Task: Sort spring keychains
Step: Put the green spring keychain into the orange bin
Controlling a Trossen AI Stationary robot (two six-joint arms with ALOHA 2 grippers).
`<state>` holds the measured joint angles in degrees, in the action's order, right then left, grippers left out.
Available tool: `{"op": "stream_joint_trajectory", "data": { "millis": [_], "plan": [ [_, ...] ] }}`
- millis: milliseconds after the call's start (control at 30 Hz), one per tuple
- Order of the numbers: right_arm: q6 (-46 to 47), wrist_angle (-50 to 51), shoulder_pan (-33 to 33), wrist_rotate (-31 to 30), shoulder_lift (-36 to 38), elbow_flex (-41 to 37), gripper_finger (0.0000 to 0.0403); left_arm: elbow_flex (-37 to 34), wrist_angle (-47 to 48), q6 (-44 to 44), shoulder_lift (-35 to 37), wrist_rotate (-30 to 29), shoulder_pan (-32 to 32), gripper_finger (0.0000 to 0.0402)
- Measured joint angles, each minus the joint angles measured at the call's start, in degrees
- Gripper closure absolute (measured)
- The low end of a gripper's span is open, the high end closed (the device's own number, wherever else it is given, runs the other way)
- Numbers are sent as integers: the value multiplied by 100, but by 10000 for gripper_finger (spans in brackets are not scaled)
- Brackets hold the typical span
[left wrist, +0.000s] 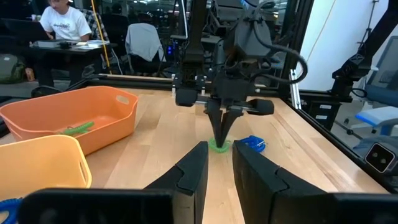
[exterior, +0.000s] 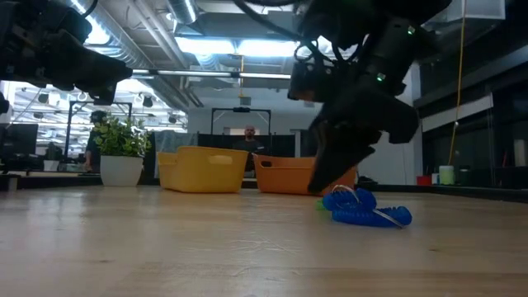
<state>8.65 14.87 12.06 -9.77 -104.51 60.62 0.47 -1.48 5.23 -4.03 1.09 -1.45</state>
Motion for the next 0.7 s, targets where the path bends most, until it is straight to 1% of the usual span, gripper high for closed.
{"op": "stream_joint_trajectory", "data": {
  "millis": [100,200,300,367,500,600,700],
  "plan": [
    [-33,-189,-48,67,0,9,397,0,0,0,0,0,0,331],
    [-187,-126,-130,277,-2,79,400,0,0,0,0,1,0,332],
    [-303,28,-218,342,-2,188,396,0,0,0,0,1,0,331],
    [-310,313,-274,375,-2,304,389,0,0,0,0,0,0,332],
    [-309,1113,-390,835,-2,631,375,0,0,0,0,-1,0,331],
    [-371,1663,-407,829,-2,878,365,0,0,0,0,0,0,331],
    [-518,1887,-398,844,-2,1054,349,0,0,0,0,1,0,332]
  ]
}}
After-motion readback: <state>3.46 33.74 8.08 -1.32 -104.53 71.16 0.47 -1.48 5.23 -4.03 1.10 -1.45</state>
